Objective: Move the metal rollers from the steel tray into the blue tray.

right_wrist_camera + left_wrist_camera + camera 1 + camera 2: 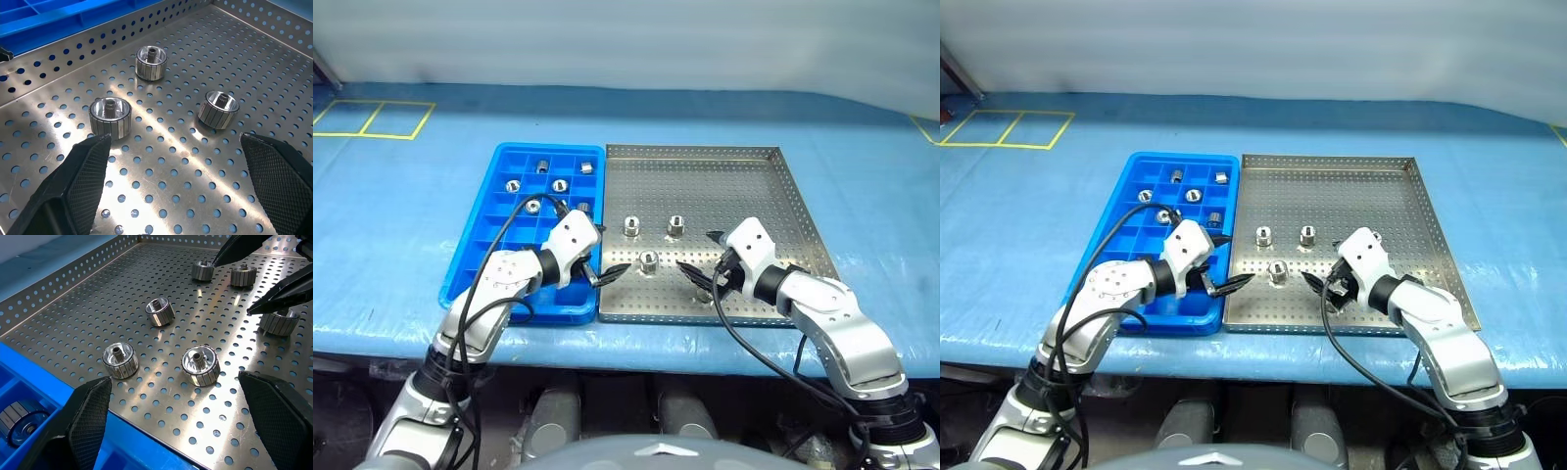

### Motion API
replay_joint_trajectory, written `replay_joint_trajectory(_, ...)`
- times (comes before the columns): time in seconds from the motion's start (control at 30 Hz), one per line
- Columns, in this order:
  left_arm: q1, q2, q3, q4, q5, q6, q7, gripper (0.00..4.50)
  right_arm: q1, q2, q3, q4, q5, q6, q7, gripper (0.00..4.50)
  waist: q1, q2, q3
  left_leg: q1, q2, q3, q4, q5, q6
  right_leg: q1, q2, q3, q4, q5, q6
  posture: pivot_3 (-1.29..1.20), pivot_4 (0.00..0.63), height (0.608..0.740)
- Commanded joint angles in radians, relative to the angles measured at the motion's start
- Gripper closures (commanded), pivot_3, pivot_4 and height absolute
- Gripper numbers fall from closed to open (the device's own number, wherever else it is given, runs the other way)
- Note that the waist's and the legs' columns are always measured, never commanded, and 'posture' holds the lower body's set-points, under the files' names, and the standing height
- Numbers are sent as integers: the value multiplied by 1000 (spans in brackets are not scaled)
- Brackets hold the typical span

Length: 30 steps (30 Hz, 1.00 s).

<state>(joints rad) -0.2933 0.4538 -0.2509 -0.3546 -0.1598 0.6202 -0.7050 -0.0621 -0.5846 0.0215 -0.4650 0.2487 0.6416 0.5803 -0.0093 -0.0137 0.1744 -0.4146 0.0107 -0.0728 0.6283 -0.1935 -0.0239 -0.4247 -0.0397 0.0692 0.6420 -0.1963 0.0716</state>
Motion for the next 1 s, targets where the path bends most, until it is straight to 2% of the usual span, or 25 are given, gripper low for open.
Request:
replay_joint_trajectory(0.03,-45,-6,-36,-9,6,-19,-14,0,-7,2,-8,-27,2,-14,-6,64,1,0,0,0,0,0,0,0,0,0,0,0,0,0,0,113,150,740)
replay_joint_trajectory(0.2,-129,-32,-123,56,35,-18,-29,0,-8,9,3,-28,-3,-15,-15,64,2,0,0,0,0,0,0,0,0,0,0,0,0,0,0,107,150,740)
replay_joint_trajectory(0.5,-274,-87,-272,292,153,-31,-38,0,29,24,4,-56,-11,-19,-39,64,-2,0,0,0,0,-1,0,0,0,0,1,0,0,0,0,60,150,740)
replay_joint_trajectory(0.8,-337,-146,-324,447,221,-44,-58,0,52,32,-3,-77,-16,-24,-60,64,-12,0,0,0,0,-1,0,0,0,0,1,0,0,0,0,29,150,740)
replay_joint_trajectory(0.9,-339,-152,-328,467,237,-39,-62,585,55,31,-5,-81,-18,-28,-67,0,-13,0,0,0,0,-1,1,0,0,0,1,0,1,0,0,24,150,740)
replay_joint_trajectory(1.0,-334,-155,-323,467,245,-36,-69,1602,55,31,-4,-82,-19,-31,-70,0,-13,0,0,1,0,-1,1,0,0,1,1,1,1,0,0,23,150,740)
